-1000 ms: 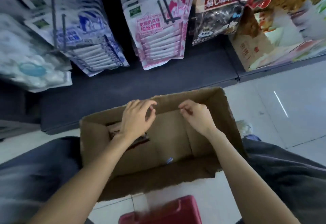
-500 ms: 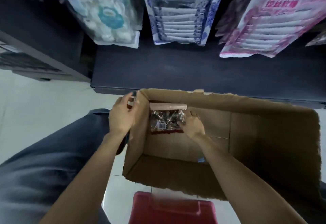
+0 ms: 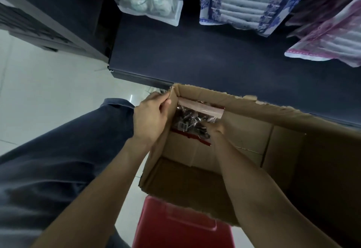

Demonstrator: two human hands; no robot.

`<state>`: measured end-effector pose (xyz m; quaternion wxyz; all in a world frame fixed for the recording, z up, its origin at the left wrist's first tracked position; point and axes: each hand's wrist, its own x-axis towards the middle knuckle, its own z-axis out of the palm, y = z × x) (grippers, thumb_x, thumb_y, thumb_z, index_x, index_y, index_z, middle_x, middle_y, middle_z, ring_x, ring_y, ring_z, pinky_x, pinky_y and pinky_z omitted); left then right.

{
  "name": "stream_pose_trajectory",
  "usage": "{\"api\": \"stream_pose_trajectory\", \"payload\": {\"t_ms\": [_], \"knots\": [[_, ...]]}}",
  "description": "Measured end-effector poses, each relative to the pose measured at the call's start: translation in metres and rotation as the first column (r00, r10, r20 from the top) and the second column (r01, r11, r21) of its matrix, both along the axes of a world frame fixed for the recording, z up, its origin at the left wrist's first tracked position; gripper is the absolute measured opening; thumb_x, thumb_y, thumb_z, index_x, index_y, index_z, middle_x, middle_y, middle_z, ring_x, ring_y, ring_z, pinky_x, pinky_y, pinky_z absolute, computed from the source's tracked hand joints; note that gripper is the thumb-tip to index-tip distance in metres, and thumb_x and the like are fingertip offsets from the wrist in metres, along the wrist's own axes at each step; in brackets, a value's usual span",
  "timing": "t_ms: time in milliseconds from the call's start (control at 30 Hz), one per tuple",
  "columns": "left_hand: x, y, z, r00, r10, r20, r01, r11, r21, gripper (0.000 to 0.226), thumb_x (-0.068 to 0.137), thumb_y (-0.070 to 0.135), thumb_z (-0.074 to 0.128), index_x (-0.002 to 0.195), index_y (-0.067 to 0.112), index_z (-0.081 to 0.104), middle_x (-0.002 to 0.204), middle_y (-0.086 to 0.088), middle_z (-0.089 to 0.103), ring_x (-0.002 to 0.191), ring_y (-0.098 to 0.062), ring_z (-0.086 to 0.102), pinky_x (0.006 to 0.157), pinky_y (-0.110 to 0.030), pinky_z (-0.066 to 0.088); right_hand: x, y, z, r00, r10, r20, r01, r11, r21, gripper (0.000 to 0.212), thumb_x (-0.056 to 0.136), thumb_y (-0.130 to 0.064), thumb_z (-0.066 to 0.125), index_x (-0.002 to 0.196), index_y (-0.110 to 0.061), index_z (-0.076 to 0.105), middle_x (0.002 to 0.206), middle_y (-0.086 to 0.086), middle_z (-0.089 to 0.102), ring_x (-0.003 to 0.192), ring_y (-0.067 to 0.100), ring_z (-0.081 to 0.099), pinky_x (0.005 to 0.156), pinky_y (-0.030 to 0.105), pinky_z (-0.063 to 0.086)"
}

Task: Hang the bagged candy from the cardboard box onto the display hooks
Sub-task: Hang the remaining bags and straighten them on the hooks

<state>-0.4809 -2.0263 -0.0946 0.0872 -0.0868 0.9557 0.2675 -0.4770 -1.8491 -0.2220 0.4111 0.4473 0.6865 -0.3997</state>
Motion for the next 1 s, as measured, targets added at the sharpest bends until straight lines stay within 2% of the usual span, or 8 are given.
{"api": "stream_pose_trajectory", "payload": {"t_ms": [167, 300, 467, 633, 700, 767, 867, 1000], "knots": [[-0.002, 0.0, 0.003, 0.998, 0.019, 0.06, -0.013, 0.994, -0.107, 0.031, 0.097, 0.022, 0.05, 0.126, 0.016, 0.06, 0.11, -0.01, 0.064, 0.095, -0.03, 0.062, 0.073, -0.035, 0.047, 0.035, 0.005, 0.041, 0.96, 0.11, -0.257, -0.085, 0.991, 0.107, 0.031, 0.09, -0.03, 0.064, 0.11, -0.007, 0.059, 0.106, 0.008, 0.067, 0.092, 0.02, 0.062, 0.069, 0.022, 0.052], [0.005, 0.029, 0.024, 0.968, 0.155, 0.196, -0.142, 0.987, -0.082, 0.06, 0.093, 0.051, 0.045, 0.139, 0.013, 0.043, 0.134, -0.015, 0.045, 0.124, -0.035, 0.042, 0.098, -0.047, 0.041, 0.06, 0.033, 0.102, 0.826, 0.276, -0.493, -0.173, 0.954, 0.244, 0.019, 0.089, -0.026, 0.066, 0.097, -0.016, 0.052, 0.092, 0.0, 0.066, 0.087, 0.018, 0.064, 0.073, 0.029, 0.051], [0.042, 0.1, 0.096, 0.958, -0.154, 0.241, 0.149, 0.988, 0.038, 0.084, 0.078, 0.079, 0.033, 0.141, 0.024, 0.039, 0.147, -0.006, 0.034, 0.138, -0.028, 0.029, 0.113, -0.048, 0.025, 0.095, 0.078, 0.188, 0.682, 0.073, -0.728, 0.009, 0.994, 0.108, 0.032, 0.085, -0.021, 0.071, 0.112, -0.017, 0.054, 0.105, -0.004, 0.069, 0.091, 0.007, 0.065, 0.082, 0.029, 0.056], [0.064, 0.161, 0.159, 0.888, -0.356, 0.291, 0.137, 0.81, 0.571, 0.07, 0.077, 0.073, 0.044, 0.129, 0.026, 0.049, 0.127, 0.01, 0.056, 0.115, -0.007, 0.053, 0.09, -0.021, 0.04, 0.126, 0.095, 0.247, 0.397, 0.126, -0.909, 0.143, 0.97, 0.197, 0.025, 0.087, -0.026, 0.068, 0.109, -0.019, 0.058, 0.093, -0.017, 0.065, 0.082, -0.006, 0.063, 0.076, 0.011, 0.052], [0.069, 0.183, 0.176, 0.892, -0.371, 0.258, 0.105, 0.726, 0.68, 0.061, 0.081, 0.067, 0.053, 0.12, 0.02, 0.053, 0.112, 0.004, 0.064, 0.1, -0.005, 0.059, 0.083, -0.018, 0.045, 0.135, 0.099, 0.258, 0.278, 0.188, -0.942, 0.196, 0.949, 0.247, 0.019, 0.087, -0.023, 0.067, 0.104, -0.016, 0.063, 0.09, -0.012, 0.068, 0.078, 0.002, 0.064, 0.072, 0.019, 0.055], [0.072, 0.206, 0.184, 0.895, -0.368, 0.251, 0.078, 0.684, 0.725, 0.066, 0.078, 0.068, 0.057, 0.127, 0.025, 0.05, 0.118, 0.003, 0.063, 0.104, -0.009, 0.06, 0.086, -0.021, 0.048, 0.142, 0.107, 0.259, 0.207, 0.239, -0.949, 0.278, 0.915, 0.291, 0.021, 0.084, -0.019, 0.068, 0.104, -0.012, 0.066, 0.092, -0.003, 0.07, 0.08, 0.009, 0.065, 0.072, 0.028, 0.056], [0.075, 0.235, 0.191, 0.903, -0.376, 0.207, 0.119, 0.683, 0.721, 0.044, 0.094, 0.045, 0.051, 0.133, 0.026, 0.048, 0.121, 0.007, 0.059, 0.099, -0.005, 0.057, 0.082, -0.021, 0.049, 0.148, 0.129, 0.256, 0.213, 0.276, -0.937, 0.286, 0.9, 0.33, 0.036, 0.08, -0.019, 0.075, 0.113, -0.011, 0.065, 0.107, 0.003, 0.069, 0.095, 0.011, 0.064, 0.083, 0.023, 0.054], [0.062, 0.261, 0.203, 0.914, -0.375, 0.153, 0.204, 0.752, 0.626, 0.018, 0.101, 0.034, 0.041, 0.109, 0.027, 0.055, 0.099, 0.004, 0.064, 0.086, -0.007, 0.056, 0.082, -0.026, 0.043, 0.157, 0.181, 0.271, 0.22, 0.268, -0.938, 0.173, 0.935, 0.308, 0.042, 0.086, -0.047, 0.061, 0.117, -0.019, 0.067, 0.121, -0.008, 0.064, 0.11, 0.002, 0.057, 0.095, 0.025, 0.05]]}}
